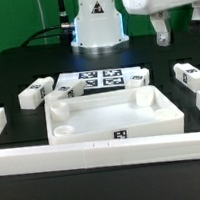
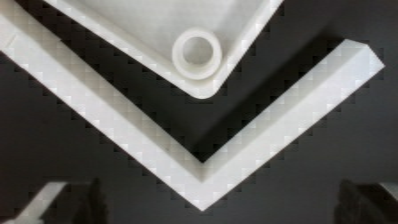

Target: Assemble desk

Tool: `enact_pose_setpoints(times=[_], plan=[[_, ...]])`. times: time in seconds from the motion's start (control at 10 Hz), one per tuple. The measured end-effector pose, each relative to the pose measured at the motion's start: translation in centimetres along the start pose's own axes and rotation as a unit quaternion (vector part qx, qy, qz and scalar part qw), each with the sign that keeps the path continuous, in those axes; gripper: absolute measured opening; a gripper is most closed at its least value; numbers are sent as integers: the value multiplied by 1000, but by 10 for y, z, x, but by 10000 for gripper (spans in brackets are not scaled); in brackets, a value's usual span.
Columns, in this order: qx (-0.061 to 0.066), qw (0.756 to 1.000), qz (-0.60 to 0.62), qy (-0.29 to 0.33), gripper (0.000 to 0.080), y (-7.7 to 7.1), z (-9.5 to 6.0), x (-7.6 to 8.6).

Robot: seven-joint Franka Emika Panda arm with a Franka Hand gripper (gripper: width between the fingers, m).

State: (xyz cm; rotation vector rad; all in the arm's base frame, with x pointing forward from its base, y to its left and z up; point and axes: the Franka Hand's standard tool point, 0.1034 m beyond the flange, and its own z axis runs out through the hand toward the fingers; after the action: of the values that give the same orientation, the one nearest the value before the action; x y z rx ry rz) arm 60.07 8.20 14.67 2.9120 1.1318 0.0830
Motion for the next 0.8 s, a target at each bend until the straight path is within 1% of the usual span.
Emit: enact_pose_setpoints(times=[0.5,0.6,0.7,0.8], plan=[[1,1000,-3,0,649,0,0,0],[-1,1000,-28,2,649,1,1,-3],[-6,998,-61,7,649,2,6,-19],[-9,994,-112,6,649,5,11,-37]])
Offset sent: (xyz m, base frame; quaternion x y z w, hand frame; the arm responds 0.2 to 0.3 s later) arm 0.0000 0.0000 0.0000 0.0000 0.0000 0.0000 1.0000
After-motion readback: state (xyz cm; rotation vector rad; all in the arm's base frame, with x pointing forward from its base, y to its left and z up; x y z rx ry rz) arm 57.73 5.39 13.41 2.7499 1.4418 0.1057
